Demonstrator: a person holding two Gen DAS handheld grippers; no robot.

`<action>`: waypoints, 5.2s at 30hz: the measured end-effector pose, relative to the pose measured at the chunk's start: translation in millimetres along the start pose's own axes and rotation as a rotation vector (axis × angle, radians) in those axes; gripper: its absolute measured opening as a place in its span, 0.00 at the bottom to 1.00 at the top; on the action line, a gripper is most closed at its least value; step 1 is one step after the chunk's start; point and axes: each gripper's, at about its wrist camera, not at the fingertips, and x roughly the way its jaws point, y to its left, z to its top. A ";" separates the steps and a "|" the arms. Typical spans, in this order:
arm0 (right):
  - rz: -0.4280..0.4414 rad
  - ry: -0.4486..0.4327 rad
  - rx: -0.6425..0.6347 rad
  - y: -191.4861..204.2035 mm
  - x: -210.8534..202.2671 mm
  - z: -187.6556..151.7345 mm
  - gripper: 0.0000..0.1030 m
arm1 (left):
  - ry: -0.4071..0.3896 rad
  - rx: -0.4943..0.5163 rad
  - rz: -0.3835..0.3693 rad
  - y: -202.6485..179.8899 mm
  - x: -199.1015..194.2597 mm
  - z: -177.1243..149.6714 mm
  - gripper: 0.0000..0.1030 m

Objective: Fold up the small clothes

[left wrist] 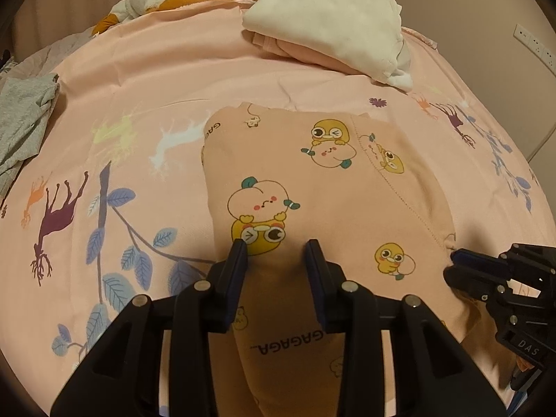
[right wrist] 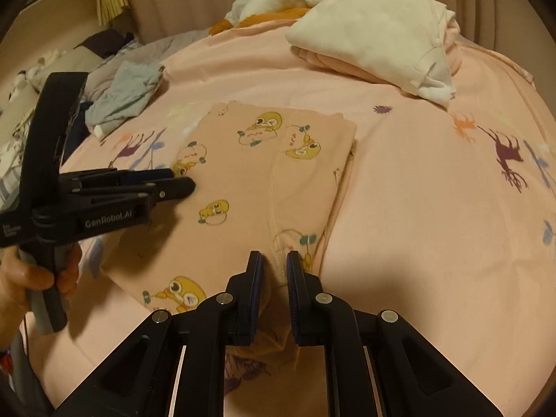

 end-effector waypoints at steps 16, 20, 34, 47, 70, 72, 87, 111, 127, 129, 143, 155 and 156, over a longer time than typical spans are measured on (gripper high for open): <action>0.045 0.024 0.073 2.1 -5.1 -18.1 0.11 | -0.018 0.009 -0.017 -8.5 -26.7 -41.2 0.37; 0.062 0.029 0.092 0.4 -9.5 -22.8 0.11 | -0.011 0.000 -0.019 -8.1 -30.3 -48.8 0.37; 0.161 0.011 0.239 -18.5 -26.0 -25.6 0.53 | -0.005 -0.136 -0.059 21.0 -47.7 -53.9 0.72; 0.268 0.025 0.407 -39.1 -12.2 -18.3 0.62 | 0.014 -0.216 -0.120 34.4 -37.0 -45.1 0.76; 0.302 0.015 0.450 -51.8 6.7 -0.8 0.62 | 0.025 -0.213 -0.124 35.5 -18.5 -32.5 0.76; 0.304 0.015 0.453 -52.5 8.5 0.9 0.62 | 0.026 -0.209 -0.122 34.6 -16.3 -31.1 0.76; 0.327 0.019 0.455 -50.2 25.4 15.5 0.63 | 0.029 -0.189 -0.157 20.7 2.5 -15.3 0.76; 0.284 -0.003 0.365 -29.9 42.7 33.9 0.36 | 0.017 -0.201 -0.159 14.9 13.0 -1.0 0.55; 0.252 -0.124 0.216 12.8 0.2 42.7 0.26 | -0.066 -0.158 -0.131 11.3 -26.2 -7.0 0.21; 0.255 -0.131 0.217 15.2 -4.9 41.1 0.26 | -0.080 -0.150 -0.131 10.7 -36.0 -9.4 0.21; 0.294 -0.192 0.183 52.6 -54.6 30.5 0.26 | -0.167 -0.108 -0.094 6.5 -104.6 -37.3 0.21; 0.335 -0.211 0.140 83.6 -84.8 19.0 0.26 | -0.210 -0.130 -0.052 8.2 -156.0 -68.5 0.21; 0.340 -0.212 0.137 86.3 -86.9 18.5 0.26 | -0.213 -0.131 -0.048 8.3 -159.2 -70.2 0.21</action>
